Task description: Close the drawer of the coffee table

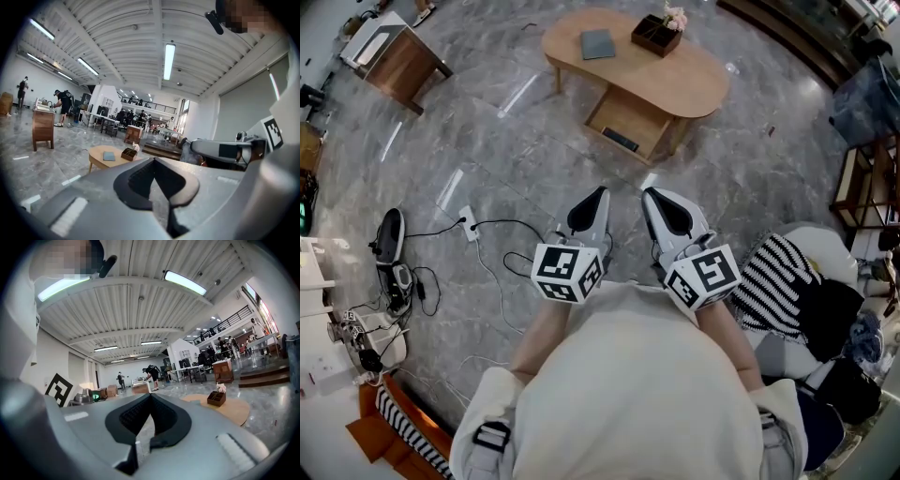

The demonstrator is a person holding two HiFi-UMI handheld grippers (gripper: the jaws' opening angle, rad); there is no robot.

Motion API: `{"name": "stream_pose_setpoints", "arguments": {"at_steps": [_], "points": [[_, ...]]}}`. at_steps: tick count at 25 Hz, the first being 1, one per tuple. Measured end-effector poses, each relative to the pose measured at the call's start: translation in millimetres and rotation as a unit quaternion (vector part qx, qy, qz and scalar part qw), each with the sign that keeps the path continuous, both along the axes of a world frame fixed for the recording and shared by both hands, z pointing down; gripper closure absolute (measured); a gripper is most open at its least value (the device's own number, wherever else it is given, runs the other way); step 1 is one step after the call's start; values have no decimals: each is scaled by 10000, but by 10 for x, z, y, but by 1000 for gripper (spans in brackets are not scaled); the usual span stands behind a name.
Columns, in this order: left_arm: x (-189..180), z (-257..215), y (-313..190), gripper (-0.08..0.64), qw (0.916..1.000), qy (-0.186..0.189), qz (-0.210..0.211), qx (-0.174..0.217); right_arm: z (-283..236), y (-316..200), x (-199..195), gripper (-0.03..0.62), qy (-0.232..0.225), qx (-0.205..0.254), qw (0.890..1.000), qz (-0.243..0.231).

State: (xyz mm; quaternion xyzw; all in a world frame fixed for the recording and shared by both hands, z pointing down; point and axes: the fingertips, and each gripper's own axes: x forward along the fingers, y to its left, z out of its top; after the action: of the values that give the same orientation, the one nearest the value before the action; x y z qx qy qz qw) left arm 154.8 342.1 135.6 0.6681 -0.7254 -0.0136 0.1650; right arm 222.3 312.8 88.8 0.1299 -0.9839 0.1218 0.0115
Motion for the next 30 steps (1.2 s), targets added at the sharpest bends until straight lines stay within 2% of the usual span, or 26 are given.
{"name": "stream_pose_setpoints", "arguments": {"at_steps": [10,21,30], "points": [[-974,3,-559,558,9985,106,526,-92,-17,-531,-937,591,88,-42,9984,554],[-2132,100,-1203,558,9923,152,1185,-312,42,-1205,-1946,591,244,-112,9895,1417],[-2774,313,-1726,558,9820,181,1812,-493,298,-1729,-2346,591,414,-221,9740,2216]]}}
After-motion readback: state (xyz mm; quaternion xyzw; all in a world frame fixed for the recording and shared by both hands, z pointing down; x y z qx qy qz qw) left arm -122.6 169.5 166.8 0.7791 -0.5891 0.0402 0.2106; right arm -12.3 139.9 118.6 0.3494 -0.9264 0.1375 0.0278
